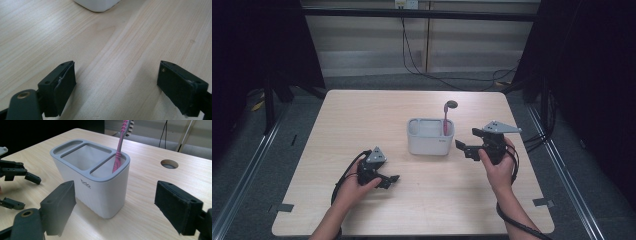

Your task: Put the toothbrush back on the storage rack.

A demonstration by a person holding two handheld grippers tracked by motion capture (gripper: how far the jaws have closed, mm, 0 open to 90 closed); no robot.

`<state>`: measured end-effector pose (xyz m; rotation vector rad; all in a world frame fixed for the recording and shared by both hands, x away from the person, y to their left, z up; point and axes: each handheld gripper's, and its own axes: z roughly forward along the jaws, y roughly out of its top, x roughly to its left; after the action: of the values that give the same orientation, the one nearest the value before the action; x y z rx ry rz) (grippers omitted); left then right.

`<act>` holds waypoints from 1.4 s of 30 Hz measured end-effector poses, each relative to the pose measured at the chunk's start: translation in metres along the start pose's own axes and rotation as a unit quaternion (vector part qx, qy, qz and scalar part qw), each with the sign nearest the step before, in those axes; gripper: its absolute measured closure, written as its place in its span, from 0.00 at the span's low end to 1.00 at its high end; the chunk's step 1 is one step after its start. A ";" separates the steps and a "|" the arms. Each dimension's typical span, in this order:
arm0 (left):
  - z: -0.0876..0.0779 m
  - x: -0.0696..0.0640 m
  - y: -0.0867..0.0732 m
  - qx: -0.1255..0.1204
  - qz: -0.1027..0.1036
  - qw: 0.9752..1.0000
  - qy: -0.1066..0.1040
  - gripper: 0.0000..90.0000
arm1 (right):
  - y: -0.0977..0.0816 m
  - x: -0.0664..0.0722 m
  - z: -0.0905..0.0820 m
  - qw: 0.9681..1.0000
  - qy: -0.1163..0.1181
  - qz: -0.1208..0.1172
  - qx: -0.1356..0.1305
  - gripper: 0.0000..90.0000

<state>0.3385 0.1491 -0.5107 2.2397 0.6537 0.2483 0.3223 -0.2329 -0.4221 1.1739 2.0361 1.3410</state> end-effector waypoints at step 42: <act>0.000 0.000 0.000 0.001 0.001 1.000 0.000 0.16 | -0.033 -0.013 -0.010 0.998 0.021 -0.011 0.053 0.18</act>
<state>0.3385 0.1492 -0.5106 2.2416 0.6527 0.2490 0.3085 -0.2552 -0.4487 1.1733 2.1662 1.2712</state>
